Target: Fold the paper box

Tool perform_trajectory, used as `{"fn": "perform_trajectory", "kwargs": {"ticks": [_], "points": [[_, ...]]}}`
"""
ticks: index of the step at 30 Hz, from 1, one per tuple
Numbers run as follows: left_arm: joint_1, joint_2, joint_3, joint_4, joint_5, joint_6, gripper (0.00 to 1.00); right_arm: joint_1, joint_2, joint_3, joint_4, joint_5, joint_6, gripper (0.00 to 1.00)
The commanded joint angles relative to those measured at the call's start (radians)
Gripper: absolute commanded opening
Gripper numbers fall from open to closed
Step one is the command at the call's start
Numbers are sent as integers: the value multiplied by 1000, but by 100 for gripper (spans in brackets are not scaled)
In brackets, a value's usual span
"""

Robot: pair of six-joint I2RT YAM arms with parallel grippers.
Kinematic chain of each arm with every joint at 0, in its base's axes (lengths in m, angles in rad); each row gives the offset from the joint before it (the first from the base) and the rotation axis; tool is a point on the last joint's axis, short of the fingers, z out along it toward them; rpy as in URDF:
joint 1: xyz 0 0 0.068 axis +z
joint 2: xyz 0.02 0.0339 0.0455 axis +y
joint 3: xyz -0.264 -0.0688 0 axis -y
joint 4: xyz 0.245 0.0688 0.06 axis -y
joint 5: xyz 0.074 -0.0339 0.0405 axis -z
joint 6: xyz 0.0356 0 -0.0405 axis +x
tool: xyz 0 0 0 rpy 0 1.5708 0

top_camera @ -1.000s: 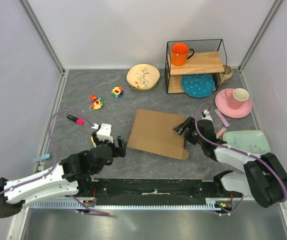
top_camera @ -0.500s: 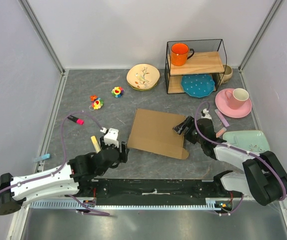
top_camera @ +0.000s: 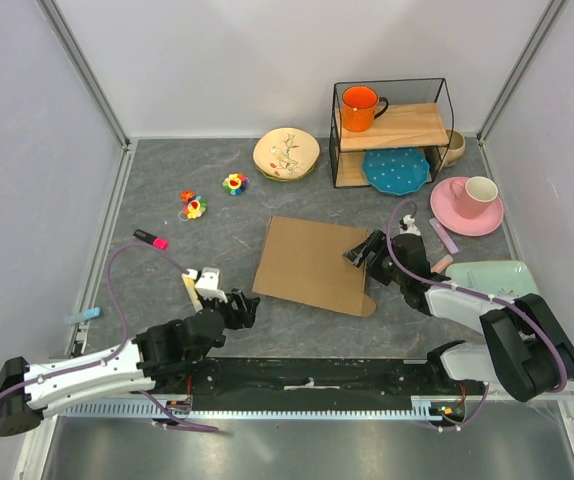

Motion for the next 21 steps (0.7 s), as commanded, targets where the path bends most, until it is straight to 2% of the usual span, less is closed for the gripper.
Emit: {"fn": "perform_trajectory", "kwargs": {"ticks": [1,9,21], "points": [[-6,38,-36,247,-30,80,74,-4,29,3,-84,16,-43,82],[-6,141,-93,449,-86,120,73,-4,22,0,-86,10,-41,82],[-6,190,-143,611,-198,207,66,-4,5,-11,-90,4,-43,82]]}}
